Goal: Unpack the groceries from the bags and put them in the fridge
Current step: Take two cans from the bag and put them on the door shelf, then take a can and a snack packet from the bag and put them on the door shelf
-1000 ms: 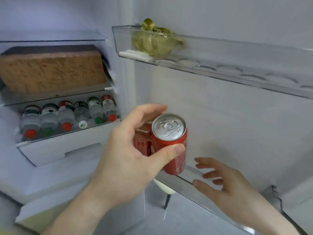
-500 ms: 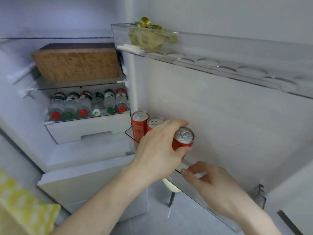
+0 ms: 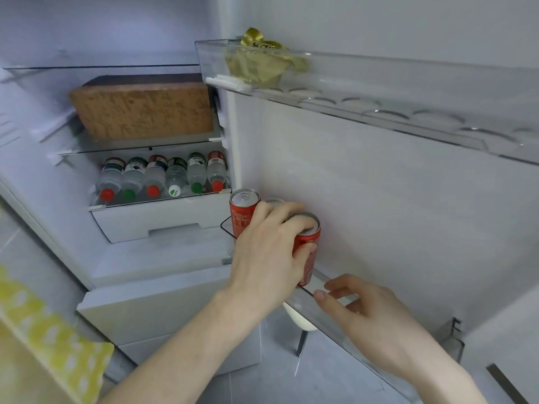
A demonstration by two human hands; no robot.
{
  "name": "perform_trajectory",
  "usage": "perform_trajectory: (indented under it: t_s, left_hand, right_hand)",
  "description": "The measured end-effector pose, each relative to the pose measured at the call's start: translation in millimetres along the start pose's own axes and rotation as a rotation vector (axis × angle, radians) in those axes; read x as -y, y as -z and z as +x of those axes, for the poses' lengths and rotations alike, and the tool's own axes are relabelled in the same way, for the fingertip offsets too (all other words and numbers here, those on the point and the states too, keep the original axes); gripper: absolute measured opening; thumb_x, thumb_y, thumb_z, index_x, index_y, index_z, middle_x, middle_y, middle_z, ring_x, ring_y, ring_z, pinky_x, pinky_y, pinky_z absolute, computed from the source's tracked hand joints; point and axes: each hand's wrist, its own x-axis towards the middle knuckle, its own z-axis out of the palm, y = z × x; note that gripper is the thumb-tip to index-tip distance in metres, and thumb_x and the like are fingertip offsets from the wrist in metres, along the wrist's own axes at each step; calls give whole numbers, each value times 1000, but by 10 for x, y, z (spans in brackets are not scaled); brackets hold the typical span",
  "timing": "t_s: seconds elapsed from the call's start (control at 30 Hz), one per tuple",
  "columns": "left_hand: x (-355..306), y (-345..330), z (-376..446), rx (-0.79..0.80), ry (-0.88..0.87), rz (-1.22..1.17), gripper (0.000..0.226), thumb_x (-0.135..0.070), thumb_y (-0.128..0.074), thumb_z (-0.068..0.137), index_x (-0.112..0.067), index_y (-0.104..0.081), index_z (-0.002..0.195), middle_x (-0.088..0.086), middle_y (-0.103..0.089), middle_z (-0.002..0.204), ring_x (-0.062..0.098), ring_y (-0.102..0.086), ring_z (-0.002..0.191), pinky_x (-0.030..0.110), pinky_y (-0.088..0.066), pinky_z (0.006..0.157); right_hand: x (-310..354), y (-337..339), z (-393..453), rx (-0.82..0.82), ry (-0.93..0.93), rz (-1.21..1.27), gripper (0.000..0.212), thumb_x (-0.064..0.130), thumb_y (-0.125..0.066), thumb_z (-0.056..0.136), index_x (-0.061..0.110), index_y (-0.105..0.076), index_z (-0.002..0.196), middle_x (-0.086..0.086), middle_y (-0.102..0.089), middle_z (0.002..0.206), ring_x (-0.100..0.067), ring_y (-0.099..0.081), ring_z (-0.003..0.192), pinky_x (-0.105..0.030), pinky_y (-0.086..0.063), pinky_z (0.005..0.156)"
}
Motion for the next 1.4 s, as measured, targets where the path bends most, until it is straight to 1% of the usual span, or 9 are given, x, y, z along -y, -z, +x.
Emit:
perform_trajectory:
  t_s: [0.23,0.37,0.5,0.63,0.73,0.8,0.9,1.23,1.4]
  left_hand:
    - [152,87,-197,14,-62,-221,42,-22,-77,86,-30,-65,126,-20,-53,135,9,-48,125,21,-44,100]
    - [493,290,-605,-14,49,-320,39,-16,-73,90,-31,-67,125,-22,-52,136,8,-52,126,32,-52,92]
    - [983,591,-1081,21,226,-249,39,-20,-74,88,-41,-65,120,-29,-49,135,5,-51,125,35,-50,98]
    - [1473,947,-1550,88,396,-77,40,-29,-75,88,-43,-61,123,-33,-42,139,0,-47,125,26,-44,97]
    - [1742,1186,-1882,138,477,15,43,-30,-73,89,-41,-59,129,-29,-38,142,-1,-42,129,14,-31,101]
    - [1897,1338,-2091,138,519,50,42,-29,-71,91,-38,-60,130,-27,-37,144,0,-41,131,15,-29,107]
    - [2068,1549,-2408,150,576,110,45,-33,-65,94,-38,-56,137,-24,-33,153,3,-37,138,21,-30,113]
    - [2143,2018,-3283,217,944,198,62,-53,-28,88,-46,-33,149,-22,-7,164,7,-15,151,30,-25,122]
    - [1962,2078,-3483,124,1236,248,60,-41,-42,100,-44,-20,156,-24,12,164,4,-3,153,25,-15,124]
  right_hand:
    - [-21,-25,-23,-89,81,26,41,76,-59,79,49,-65,110,33,-64,113,12,-62,98,-26,-54,89]
    - [70,-19,-155,-247,275,22,25,57,-72,81,49,-69,105,34,-62,115,5,-62,106,-28,-54,88]
    - [424,-126,-358,-395,535,116,15,39,-80,87,42,-76,101,21,-71,112,-4,-67,104,-12,-49,82]
    - [769,-655,-302,-119,619,53,32,49,-73,84,45,-72,116,27,-63,129,4,-59,122,-3,-43,86]
    - [988,-1209,-159,152,646,-140,59,71,-57,85,58,-47,142,41,-28,155,15,-27,144,0,-22,106]
    - [1154,-1556,-79,313,648,-267,68,71,-54,90,60,-26,151,40,-3,162,11,-6,151,-5,-10,116]
    - [1435,-1974,-27,482,640,-349,72,63,-54,96,56,-15,156,31,12,166,-1,13,156,-26,-9,127]
    - [2335,-2933,81,854,830,-521,75,55,-56,99,54,-10,158,29,17,165,-8,13,157,-34,-16,128]
    - [2754,-3392,280,1047,1041,-589,76,57,-57,98,54,-11,158,30,17,164,-10,12,158,-36,-11,128]
